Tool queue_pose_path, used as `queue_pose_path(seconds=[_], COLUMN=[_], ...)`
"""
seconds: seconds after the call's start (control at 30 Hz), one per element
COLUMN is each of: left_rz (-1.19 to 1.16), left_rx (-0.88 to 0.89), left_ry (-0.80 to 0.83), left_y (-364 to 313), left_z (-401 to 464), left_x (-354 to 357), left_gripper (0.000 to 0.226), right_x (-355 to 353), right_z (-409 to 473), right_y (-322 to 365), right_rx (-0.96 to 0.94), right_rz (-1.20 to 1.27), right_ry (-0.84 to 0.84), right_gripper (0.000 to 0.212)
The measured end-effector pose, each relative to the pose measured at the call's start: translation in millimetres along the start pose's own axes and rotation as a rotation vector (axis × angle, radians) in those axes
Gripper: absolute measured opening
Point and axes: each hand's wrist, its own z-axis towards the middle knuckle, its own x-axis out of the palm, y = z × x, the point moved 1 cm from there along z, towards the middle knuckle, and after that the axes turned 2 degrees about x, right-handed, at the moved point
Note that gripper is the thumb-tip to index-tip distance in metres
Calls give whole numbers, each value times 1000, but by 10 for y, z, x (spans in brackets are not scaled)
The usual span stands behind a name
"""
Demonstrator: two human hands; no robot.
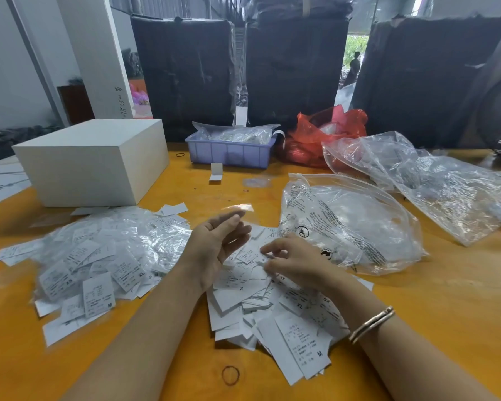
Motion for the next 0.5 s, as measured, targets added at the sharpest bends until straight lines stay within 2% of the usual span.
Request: queue_pose_path(seconds=[0.1, 0.23, 0.37, 0.43, 0.5], left_rz=[29, 21, 21, 2, -17], left_rx=[-5, -10, -17, -27, -31], left_ry=[24, 29, 37, 40, 50], left_y=[-3, -23, -29, -35, -42], left_z=[-9, -19, -23, -26, -31], left_x=[-3, 7, 9, 1, 5], left_gripper=[14, 32, 34, 34, 34], right_x=[-9, -27, -5, -26, -97], right_z=[-28, -47, -39, -45, -56], right_y=[-5, -10, -53, -45, -36], right_rx=[-107, -217, -333, -370, -324], right_rz=[3, -78, -110, 58, 366], right_ry=[-81, -235, -262, -403, -585], right_gripper=[24, 21, 9, 13, 26])
